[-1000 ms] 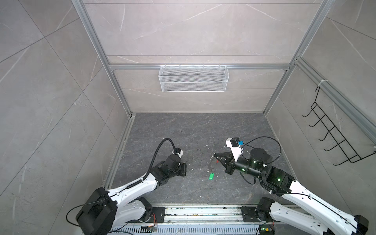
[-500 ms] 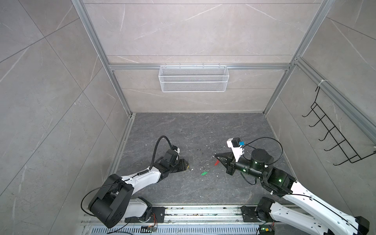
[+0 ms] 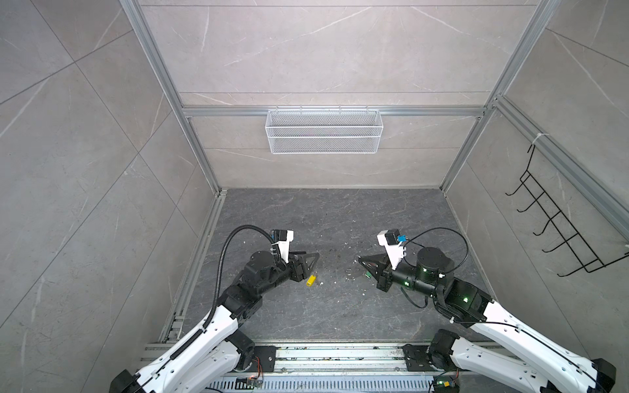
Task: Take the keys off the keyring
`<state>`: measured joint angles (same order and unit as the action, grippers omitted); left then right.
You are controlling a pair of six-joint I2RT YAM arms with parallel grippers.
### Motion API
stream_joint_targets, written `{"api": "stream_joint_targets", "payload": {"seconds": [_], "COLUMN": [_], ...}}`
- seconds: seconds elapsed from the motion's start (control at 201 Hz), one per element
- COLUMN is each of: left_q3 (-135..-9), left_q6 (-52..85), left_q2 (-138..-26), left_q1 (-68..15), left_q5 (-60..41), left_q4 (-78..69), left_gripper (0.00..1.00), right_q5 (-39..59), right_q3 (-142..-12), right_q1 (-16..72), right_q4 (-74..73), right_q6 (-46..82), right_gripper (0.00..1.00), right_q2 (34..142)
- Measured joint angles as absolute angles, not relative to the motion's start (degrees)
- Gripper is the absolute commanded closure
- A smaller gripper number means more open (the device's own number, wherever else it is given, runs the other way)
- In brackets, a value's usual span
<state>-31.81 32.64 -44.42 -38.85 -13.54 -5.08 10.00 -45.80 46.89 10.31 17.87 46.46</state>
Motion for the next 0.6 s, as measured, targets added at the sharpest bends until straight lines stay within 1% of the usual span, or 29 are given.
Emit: {"api": "stream_joint_targets", "payload": {"seconds": [0.174, 0.304, 0.433, 0.603], "left_q3": [-32.8, -33.6, -35.1, -37.9], "left_q6": [26.2, 21.3, 17.2, 13.8], "left_q2": [-46.2, -47.3, -47.5, -50.4], "left_q1": [-50.8, -57.3, -60.5, -61.3], "left_q5": [-10.8, -7.0, -3.6, -0.3], "left_q4": [-5.1, -4.9, -4.7, -4.6], "left_gripper": [0.35, 0.35, 0.35, 0.35], "right_q5": [10.3, 11.1, 11.8, 12.5], "right_q3": [-47.6, -48.4, -48.6, -48.7], "right_q1": [46.9, 46.9, 46.9, 46.9], "right_q4": [10.3, 10.3, 10.2, 10.2], "right_q6": [18.5, 18.5, 18.7, 19.7], "right_gripper": [1.0, 1.0, 1.0, 1.0], "right_q2": [47.9, 48.4, 48.4, 48.4]}}
